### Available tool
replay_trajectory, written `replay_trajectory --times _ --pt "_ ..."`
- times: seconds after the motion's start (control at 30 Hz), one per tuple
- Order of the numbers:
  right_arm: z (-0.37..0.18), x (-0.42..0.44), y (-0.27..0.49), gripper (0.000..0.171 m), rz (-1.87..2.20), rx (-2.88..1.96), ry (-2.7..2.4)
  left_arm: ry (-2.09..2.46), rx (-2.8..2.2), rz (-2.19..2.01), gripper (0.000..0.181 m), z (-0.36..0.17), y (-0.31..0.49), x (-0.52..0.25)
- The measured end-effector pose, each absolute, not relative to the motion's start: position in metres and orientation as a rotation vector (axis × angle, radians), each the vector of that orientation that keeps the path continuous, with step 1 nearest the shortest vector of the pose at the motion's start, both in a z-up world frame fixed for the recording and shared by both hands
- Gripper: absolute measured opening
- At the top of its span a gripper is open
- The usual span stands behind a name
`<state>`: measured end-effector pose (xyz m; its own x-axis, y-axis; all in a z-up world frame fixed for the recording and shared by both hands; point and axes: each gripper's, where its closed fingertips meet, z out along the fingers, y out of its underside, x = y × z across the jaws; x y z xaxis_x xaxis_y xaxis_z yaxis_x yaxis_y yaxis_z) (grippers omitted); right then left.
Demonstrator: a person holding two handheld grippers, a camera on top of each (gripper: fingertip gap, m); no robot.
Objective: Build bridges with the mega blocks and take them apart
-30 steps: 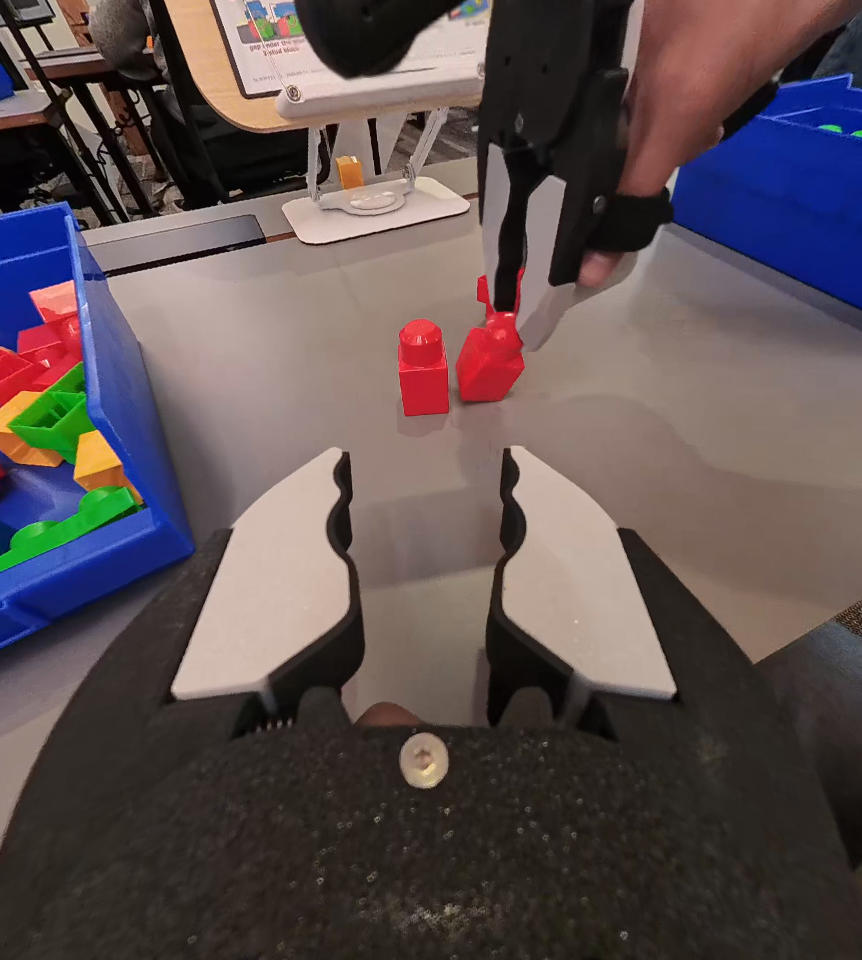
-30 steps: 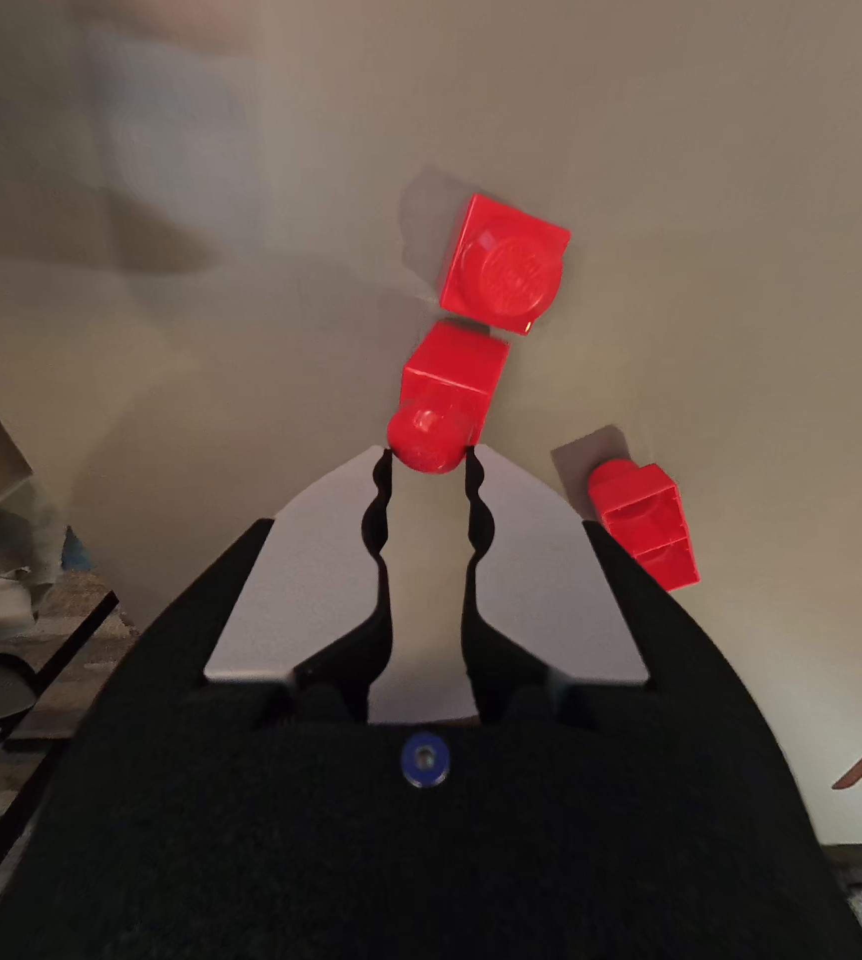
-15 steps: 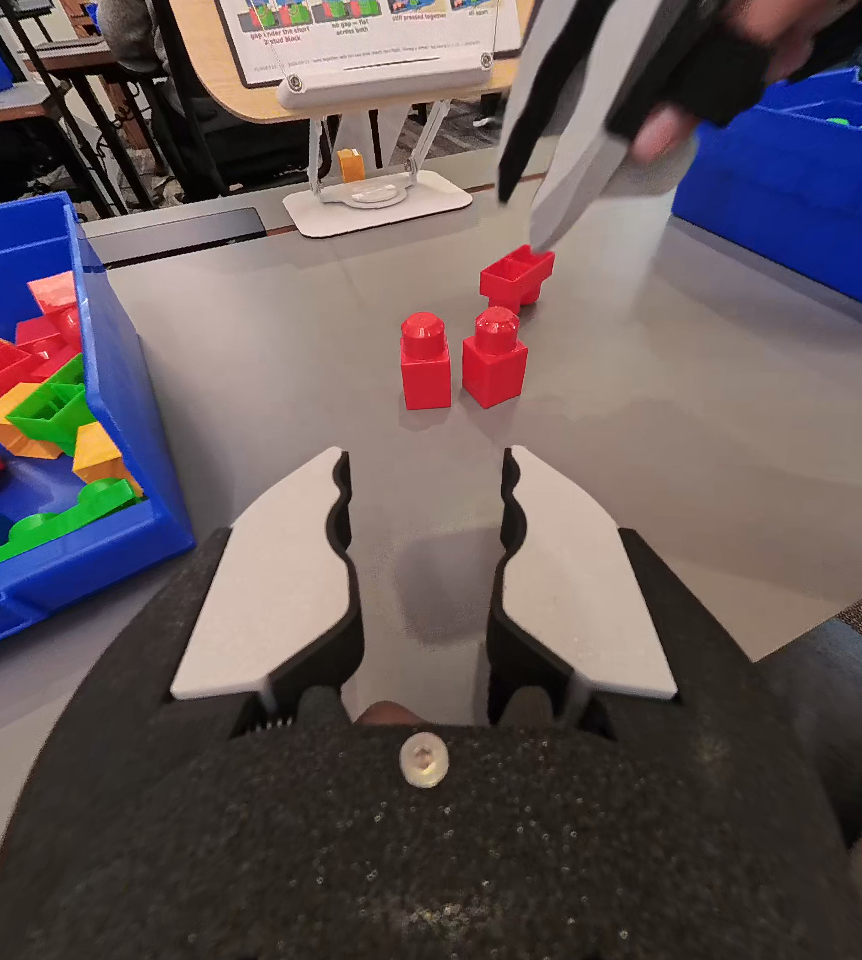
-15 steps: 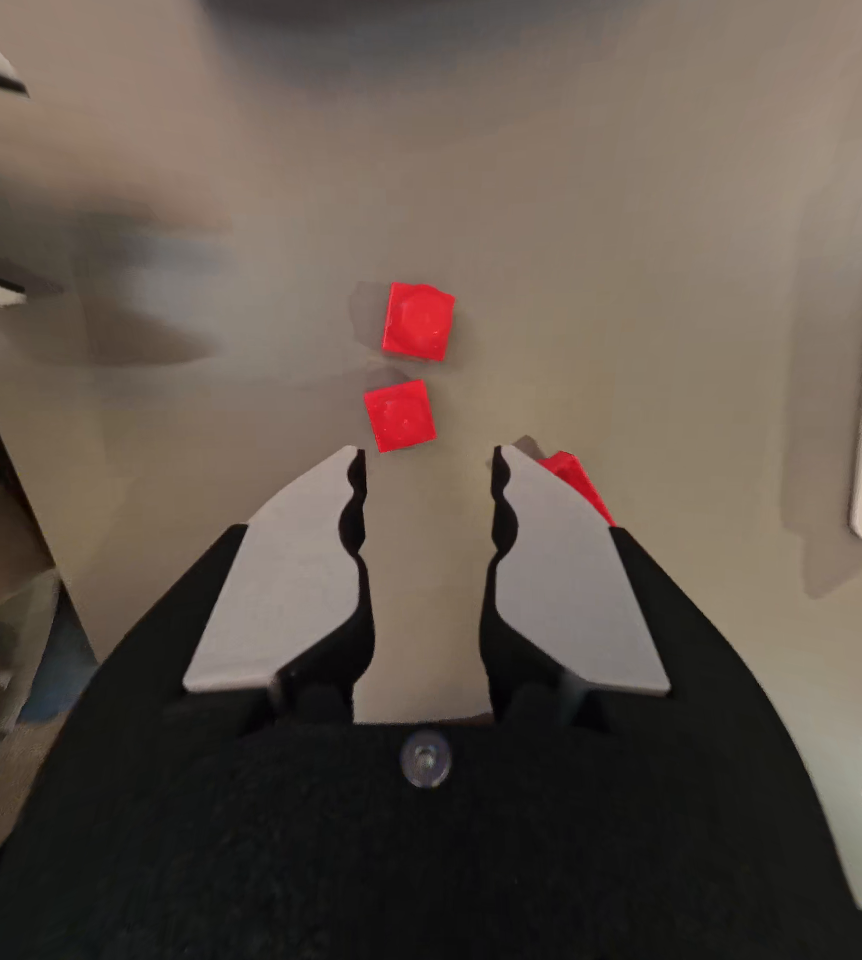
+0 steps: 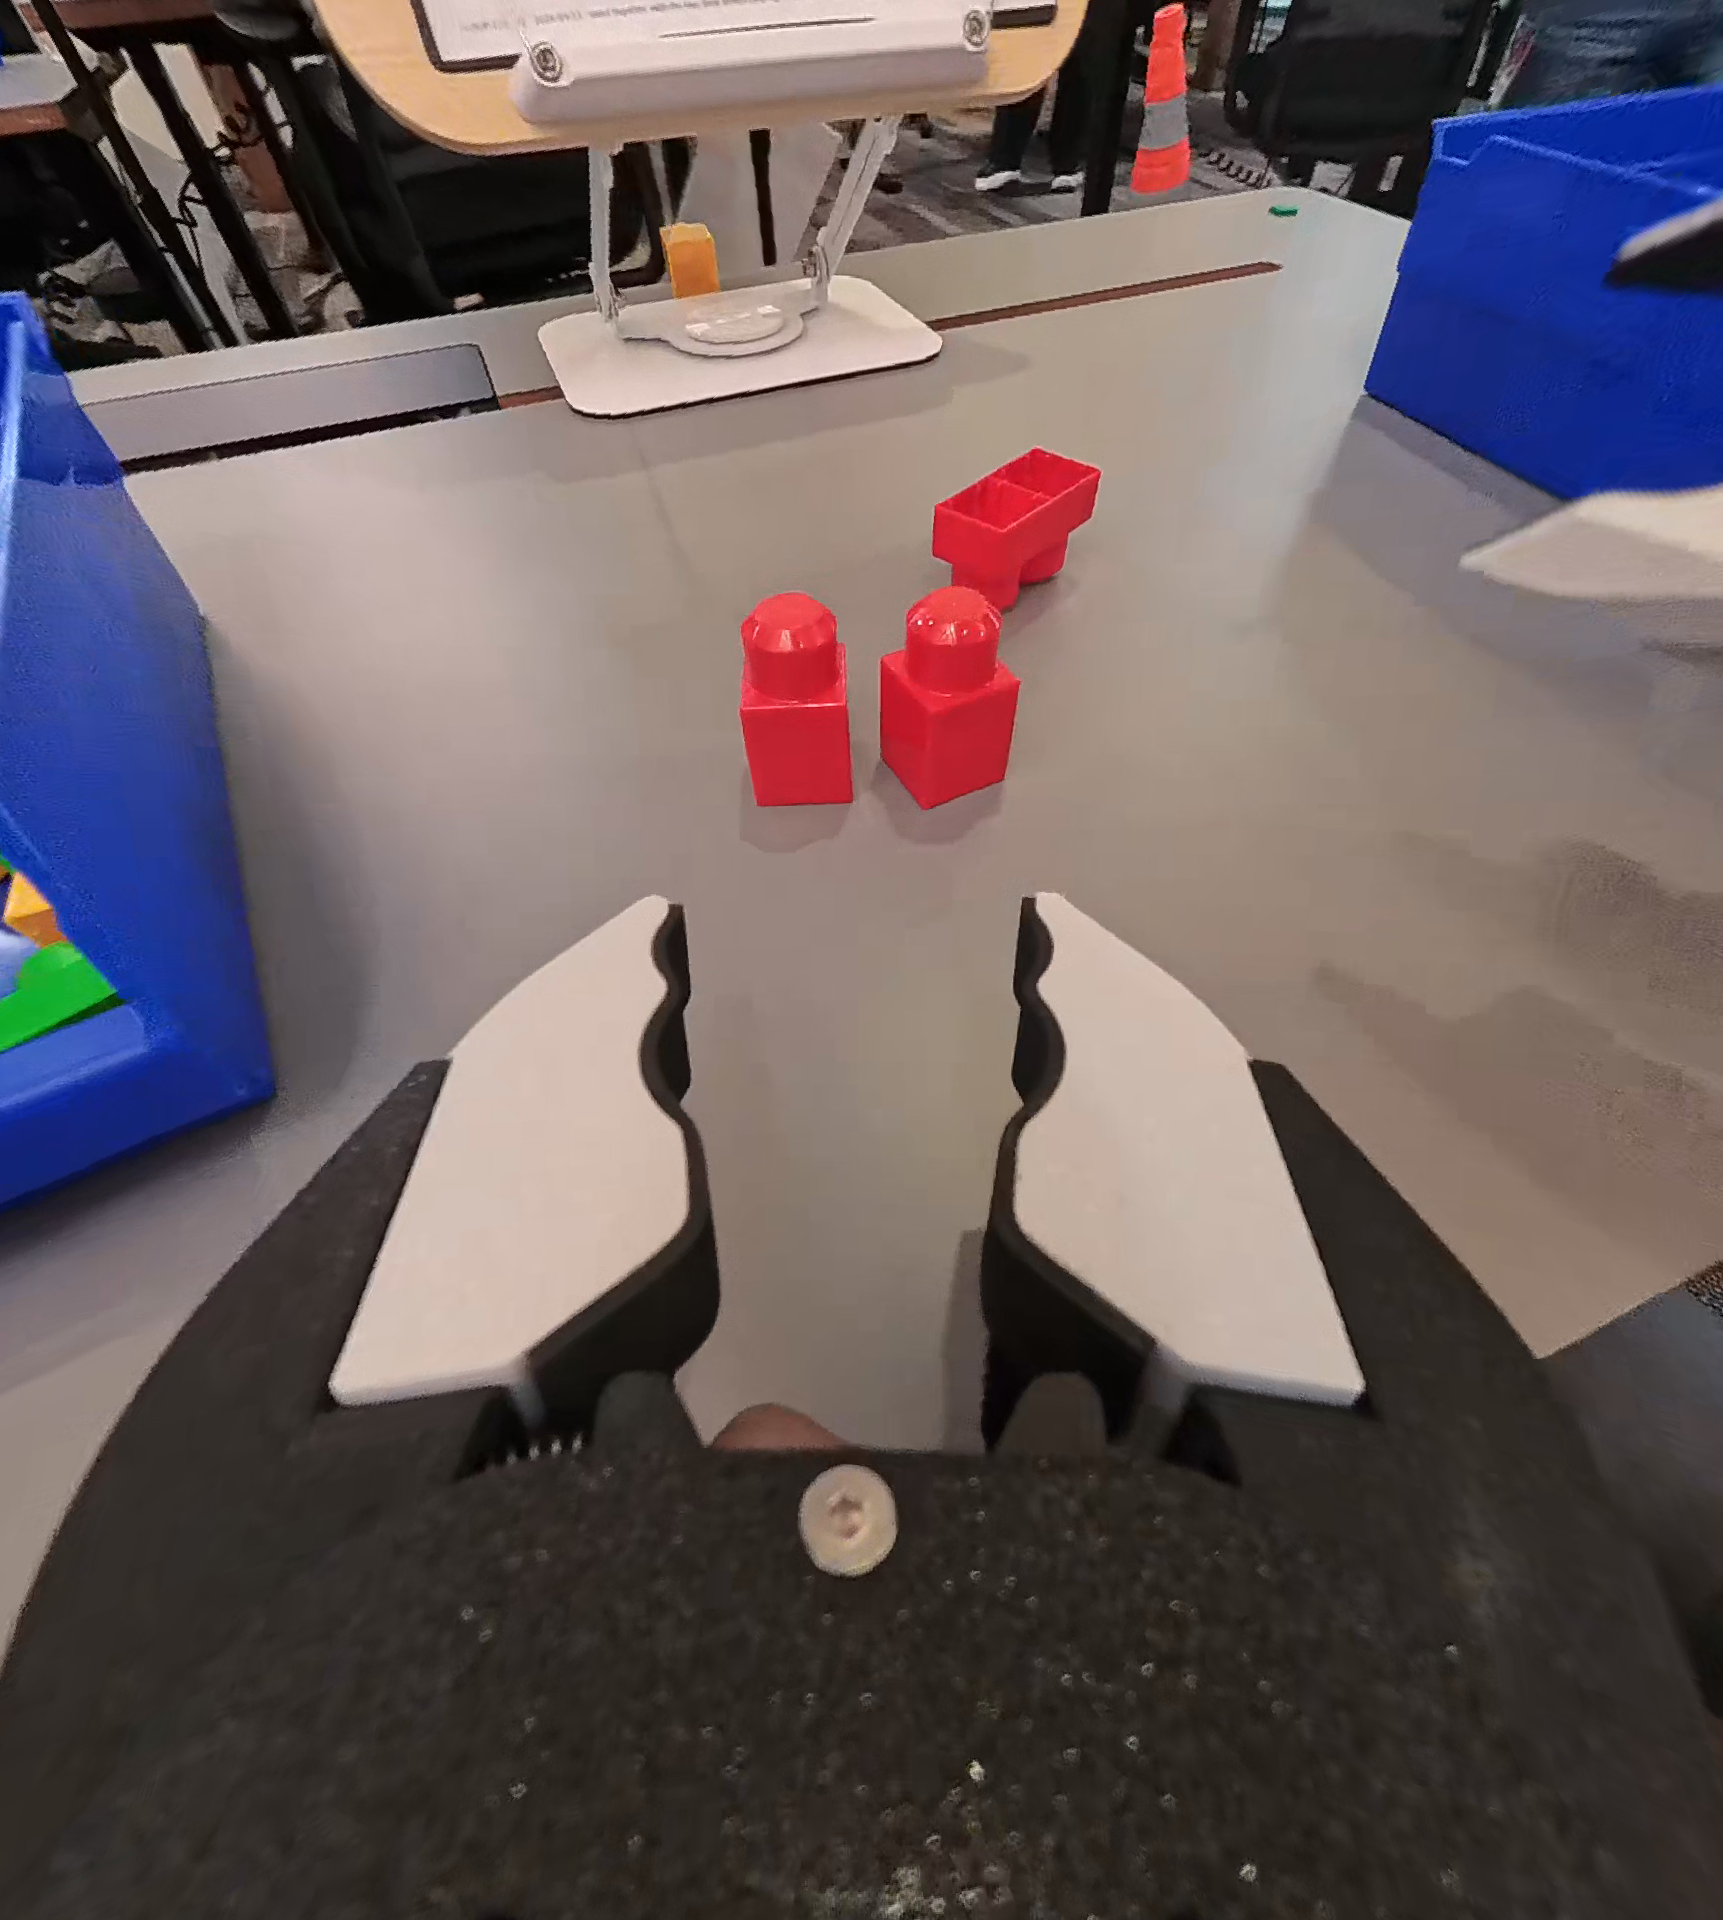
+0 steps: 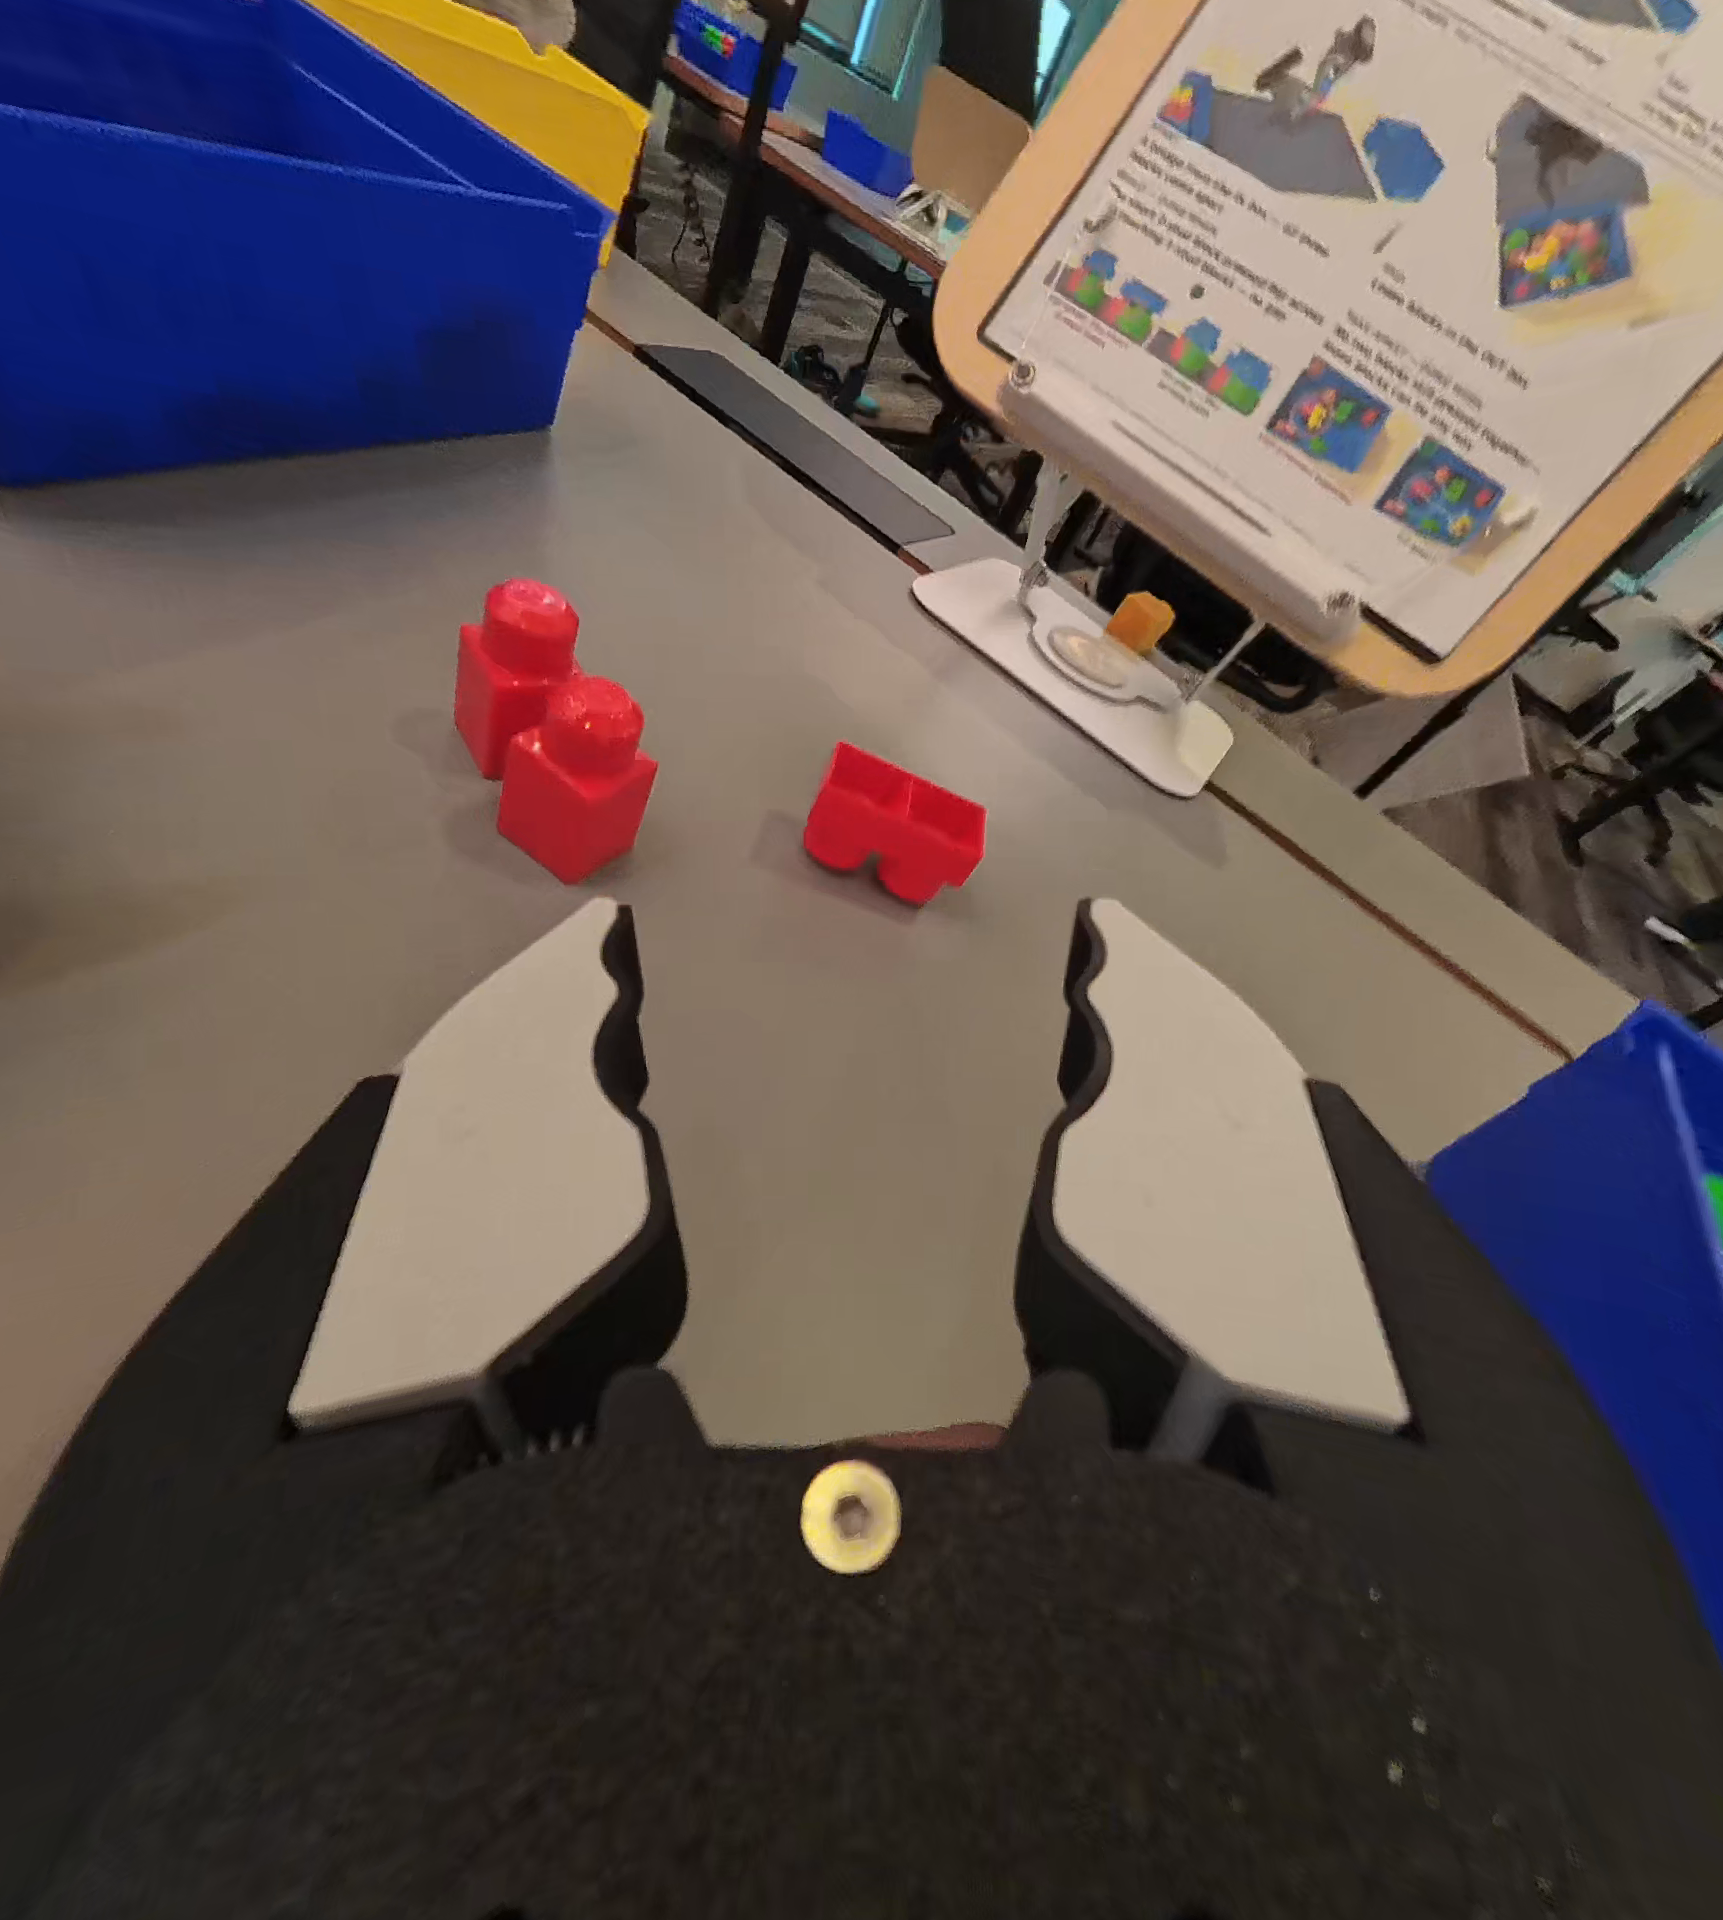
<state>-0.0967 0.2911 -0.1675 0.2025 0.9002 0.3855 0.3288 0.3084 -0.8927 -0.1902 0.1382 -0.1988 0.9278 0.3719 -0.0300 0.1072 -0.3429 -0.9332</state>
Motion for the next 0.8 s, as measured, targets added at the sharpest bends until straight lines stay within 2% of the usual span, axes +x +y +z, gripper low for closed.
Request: replay_trajectory --times 0.3,0.8 --pt "-0.173 -0.069 0.307 0.080 0.599 -1.291 -1.283 -0.445 -1.928 0.319 0.076 -0.204 0.160 -0.183" --pt "-0.176 -0.064 0.310 0.079 0.680 -1.356 -1.303 -0.614 -2.081 0.296 0.088 -0.236 0.220 -0.207"
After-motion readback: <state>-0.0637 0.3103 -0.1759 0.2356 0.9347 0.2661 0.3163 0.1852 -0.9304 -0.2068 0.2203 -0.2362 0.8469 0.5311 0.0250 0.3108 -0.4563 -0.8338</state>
